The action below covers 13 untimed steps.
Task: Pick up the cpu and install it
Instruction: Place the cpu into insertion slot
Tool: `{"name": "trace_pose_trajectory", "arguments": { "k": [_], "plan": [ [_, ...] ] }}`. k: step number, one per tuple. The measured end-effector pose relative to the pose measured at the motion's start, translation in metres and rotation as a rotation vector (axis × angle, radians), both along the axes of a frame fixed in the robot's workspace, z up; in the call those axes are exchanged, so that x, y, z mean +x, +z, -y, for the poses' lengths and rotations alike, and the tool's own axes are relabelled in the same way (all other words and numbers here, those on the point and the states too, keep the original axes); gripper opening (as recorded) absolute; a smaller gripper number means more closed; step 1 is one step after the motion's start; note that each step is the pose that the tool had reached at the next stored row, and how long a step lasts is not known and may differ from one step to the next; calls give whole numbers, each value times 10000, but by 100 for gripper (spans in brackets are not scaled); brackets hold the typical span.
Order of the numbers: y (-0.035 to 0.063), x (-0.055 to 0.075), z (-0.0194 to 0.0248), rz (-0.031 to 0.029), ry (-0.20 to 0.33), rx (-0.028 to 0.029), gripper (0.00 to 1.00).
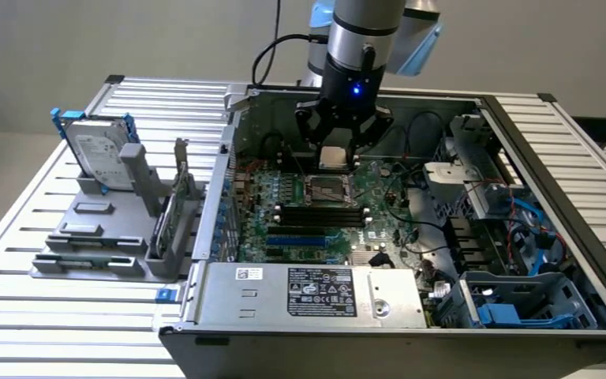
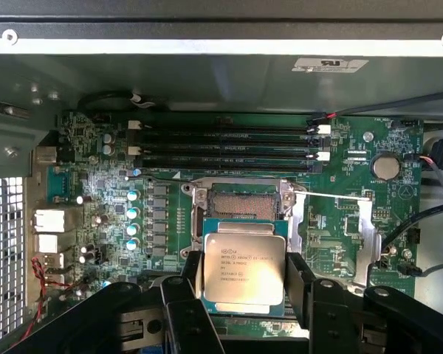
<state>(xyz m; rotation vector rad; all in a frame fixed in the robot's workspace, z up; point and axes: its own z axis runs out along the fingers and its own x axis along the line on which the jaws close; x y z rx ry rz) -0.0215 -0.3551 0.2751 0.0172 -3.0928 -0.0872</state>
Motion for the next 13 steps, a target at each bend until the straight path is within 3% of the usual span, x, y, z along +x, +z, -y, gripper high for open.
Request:
{"name": "trace_pose_trajectory", "arguments": {
  "k": [10,13],
  "plan": [
    [0,0,0,0,-1,0,55],
    [-3,-2,0,2,-294,1,55]
  ]
}}
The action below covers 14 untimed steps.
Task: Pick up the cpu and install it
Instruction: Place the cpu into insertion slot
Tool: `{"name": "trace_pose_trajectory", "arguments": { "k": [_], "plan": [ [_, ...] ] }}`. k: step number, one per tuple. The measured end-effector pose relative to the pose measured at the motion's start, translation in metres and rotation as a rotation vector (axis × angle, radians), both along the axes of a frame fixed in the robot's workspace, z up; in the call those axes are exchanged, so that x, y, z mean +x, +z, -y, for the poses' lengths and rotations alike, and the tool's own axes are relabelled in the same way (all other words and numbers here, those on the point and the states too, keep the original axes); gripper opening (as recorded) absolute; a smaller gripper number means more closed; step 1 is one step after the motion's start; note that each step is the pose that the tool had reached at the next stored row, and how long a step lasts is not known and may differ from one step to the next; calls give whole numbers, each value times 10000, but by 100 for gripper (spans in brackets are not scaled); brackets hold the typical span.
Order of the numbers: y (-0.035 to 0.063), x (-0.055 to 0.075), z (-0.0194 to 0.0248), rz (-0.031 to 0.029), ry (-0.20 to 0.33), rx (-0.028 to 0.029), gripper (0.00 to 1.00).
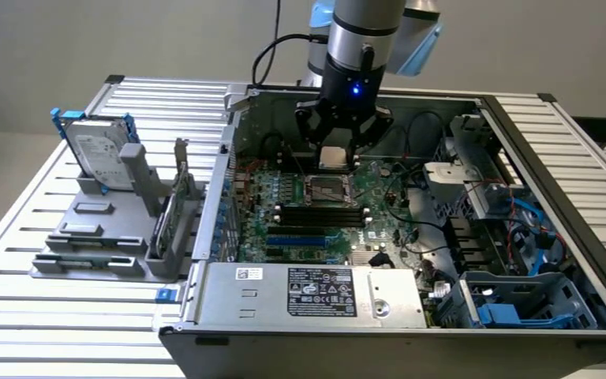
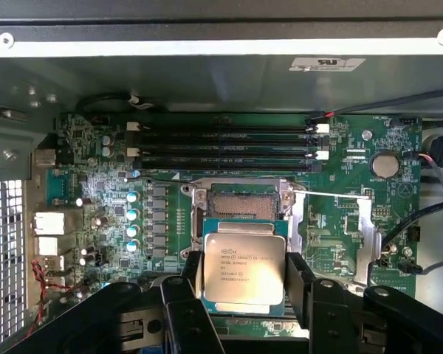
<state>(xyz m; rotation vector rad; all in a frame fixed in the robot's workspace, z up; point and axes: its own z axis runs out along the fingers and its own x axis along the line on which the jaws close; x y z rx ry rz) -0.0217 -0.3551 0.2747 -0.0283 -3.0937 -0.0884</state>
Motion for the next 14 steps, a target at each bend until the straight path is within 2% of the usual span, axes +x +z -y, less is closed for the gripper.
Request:
{"name": "trace_pose_trajectory", "arguments": {
  "k": [14],
  "plan": [
    [-64,-1,0,0,-2545,1,55]
  ]
}}
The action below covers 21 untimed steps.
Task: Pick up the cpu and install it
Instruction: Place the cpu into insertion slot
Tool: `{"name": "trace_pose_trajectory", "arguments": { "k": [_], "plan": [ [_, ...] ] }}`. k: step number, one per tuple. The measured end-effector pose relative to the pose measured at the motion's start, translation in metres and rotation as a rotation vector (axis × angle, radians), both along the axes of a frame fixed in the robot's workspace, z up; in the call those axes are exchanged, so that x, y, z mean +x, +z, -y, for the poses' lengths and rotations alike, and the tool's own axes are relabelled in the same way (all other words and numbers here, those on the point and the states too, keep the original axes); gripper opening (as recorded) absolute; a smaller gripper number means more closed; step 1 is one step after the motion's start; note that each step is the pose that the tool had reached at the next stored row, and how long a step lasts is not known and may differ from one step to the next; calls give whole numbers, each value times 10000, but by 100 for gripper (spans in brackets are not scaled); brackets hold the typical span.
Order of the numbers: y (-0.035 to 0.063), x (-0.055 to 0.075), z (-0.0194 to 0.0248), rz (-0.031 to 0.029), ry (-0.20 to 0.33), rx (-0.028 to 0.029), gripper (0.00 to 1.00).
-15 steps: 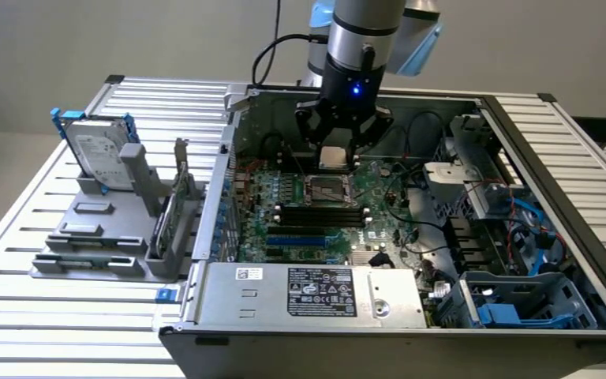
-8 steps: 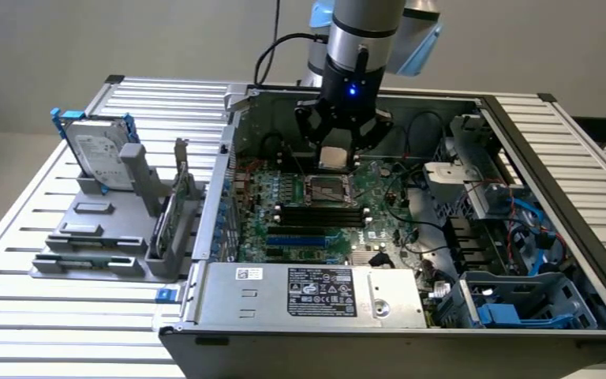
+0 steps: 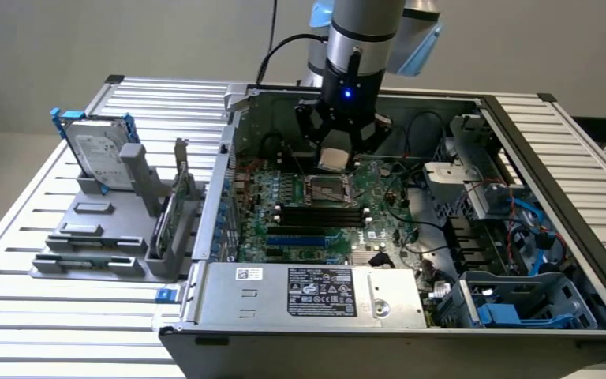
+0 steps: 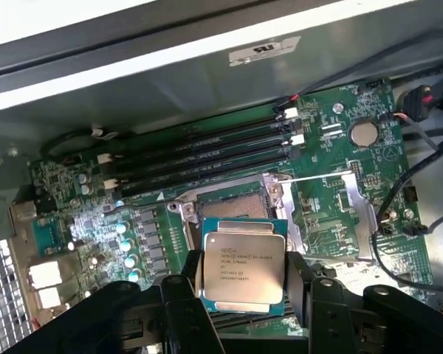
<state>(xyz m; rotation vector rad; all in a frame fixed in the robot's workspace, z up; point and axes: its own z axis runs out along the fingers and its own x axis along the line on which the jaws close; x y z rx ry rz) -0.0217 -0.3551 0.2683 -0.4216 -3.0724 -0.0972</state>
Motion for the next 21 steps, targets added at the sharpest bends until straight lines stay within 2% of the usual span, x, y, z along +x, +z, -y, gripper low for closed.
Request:
{"name": "trace_pose_trajectory", "arguments": {
  "k": [21],
  "plan": [
    [-174,0,0,-2,-3825,-1,55]
  ]
}}
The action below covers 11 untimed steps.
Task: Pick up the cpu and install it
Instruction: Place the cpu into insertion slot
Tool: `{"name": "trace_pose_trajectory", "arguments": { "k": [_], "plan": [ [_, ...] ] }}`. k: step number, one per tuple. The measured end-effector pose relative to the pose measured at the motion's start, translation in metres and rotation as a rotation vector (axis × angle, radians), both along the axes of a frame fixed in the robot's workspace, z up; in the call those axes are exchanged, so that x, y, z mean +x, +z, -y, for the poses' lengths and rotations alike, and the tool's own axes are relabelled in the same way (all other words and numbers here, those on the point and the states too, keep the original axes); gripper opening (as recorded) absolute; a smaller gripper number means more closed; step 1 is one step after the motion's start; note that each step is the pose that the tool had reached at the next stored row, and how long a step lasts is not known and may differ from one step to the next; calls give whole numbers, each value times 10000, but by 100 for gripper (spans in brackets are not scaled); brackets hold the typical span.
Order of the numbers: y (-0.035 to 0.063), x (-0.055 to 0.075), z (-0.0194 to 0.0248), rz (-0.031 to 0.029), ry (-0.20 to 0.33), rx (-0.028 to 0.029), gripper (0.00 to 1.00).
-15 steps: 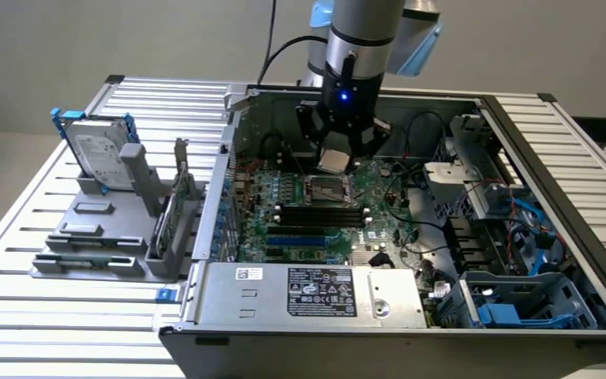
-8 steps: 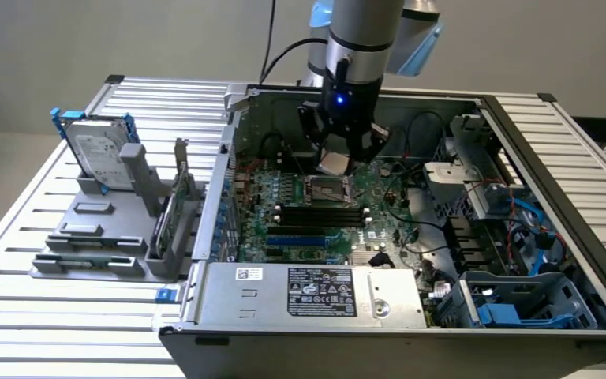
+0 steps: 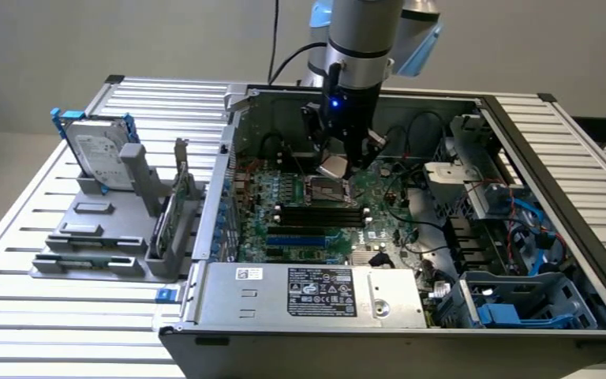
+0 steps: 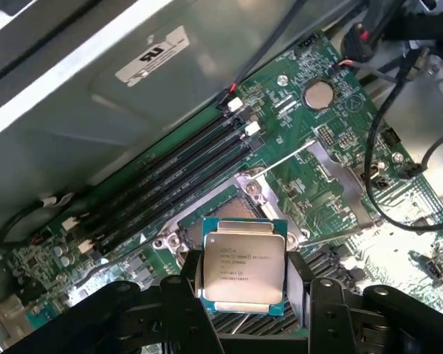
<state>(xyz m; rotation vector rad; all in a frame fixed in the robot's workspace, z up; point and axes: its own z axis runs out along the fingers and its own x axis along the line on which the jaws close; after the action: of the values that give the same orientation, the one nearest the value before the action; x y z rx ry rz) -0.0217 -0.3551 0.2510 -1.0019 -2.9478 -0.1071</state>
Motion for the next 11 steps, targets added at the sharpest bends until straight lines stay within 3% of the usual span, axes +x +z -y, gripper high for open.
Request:
{"name": "trace_pose_trajectory", "arguments": {
  "k": [11],
  "plan": [
    [-57,0,0,-19,-1906,-1,55]
  ]
}}
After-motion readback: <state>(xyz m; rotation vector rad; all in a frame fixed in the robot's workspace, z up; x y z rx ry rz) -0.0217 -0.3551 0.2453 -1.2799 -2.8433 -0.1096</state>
